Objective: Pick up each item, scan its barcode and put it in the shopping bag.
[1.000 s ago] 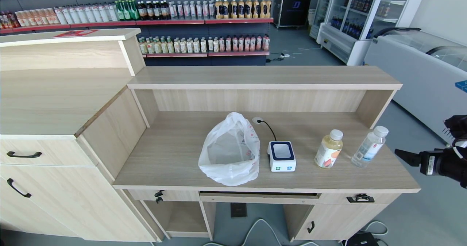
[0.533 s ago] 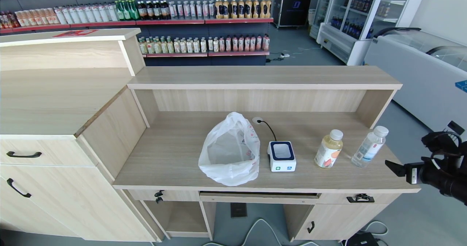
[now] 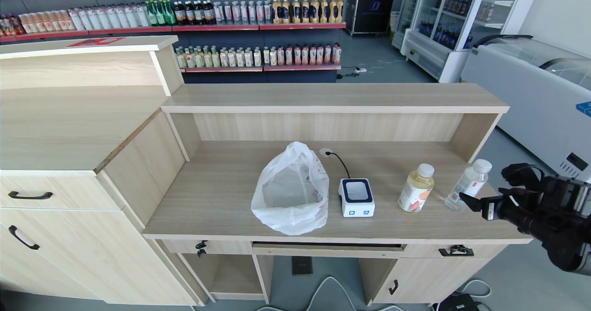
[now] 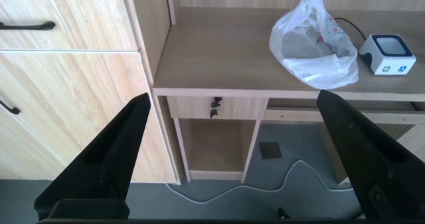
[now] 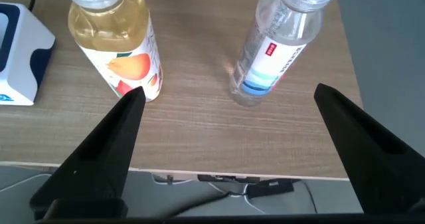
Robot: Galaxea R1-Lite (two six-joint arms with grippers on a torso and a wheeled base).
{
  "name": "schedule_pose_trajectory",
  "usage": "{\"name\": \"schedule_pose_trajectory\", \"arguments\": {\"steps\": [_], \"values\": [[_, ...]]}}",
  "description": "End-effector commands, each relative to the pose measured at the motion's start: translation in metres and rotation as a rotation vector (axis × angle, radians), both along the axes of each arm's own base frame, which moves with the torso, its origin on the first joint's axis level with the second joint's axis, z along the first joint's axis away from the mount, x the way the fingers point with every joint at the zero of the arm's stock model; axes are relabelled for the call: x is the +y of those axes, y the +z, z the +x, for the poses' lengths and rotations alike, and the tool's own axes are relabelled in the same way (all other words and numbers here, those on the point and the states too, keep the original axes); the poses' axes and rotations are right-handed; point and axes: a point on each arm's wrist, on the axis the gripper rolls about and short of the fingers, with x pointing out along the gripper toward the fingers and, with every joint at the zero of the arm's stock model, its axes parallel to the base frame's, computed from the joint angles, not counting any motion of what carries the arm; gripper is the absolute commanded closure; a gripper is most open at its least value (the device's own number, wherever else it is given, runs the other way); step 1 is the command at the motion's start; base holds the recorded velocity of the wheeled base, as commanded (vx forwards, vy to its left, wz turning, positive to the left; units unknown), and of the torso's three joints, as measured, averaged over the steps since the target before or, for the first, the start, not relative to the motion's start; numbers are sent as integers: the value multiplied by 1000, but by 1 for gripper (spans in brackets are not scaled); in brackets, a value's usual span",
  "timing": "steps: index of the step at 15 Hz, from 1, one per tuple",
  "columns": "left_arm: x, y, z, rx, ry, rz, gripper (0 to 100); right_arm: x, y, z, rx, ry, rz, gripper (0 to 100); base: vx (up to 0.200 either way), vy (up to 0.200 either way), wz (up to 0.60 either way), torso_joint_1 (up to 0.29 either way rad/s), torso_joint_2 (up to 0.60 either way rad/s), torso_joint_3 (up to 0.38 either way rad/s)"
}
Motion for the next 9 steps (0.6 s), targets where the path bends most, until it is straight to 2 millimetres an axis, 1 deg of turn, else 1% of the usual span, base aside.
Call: {"name": "schedule_pose_trajectory", "arguments": {"steps": [1, 4, 6, 9], "values": [[0, 0, 0, 1, 0, 0, 0, 15, -18, 18, 15, 50, 23, 0, 0, 0, 0, 0, 0, 0], [0, 0, 0, 0, 0, 0, 0, 31, -33, 27, 13, 95, 24, 0, 0, 0, 0, 0, 0, 0], [0, 0, 0, 1, 0, 0, 0, 36, -43, 32, 27, 110, 28, 0, 0, 0, 0, 0, 0, 0], [0, 0, 0, 0, 0, 0, 0, 41, -54, 41, -16, 124, 21, 0, 0, 0, 0, 0, 0, 0]]}}
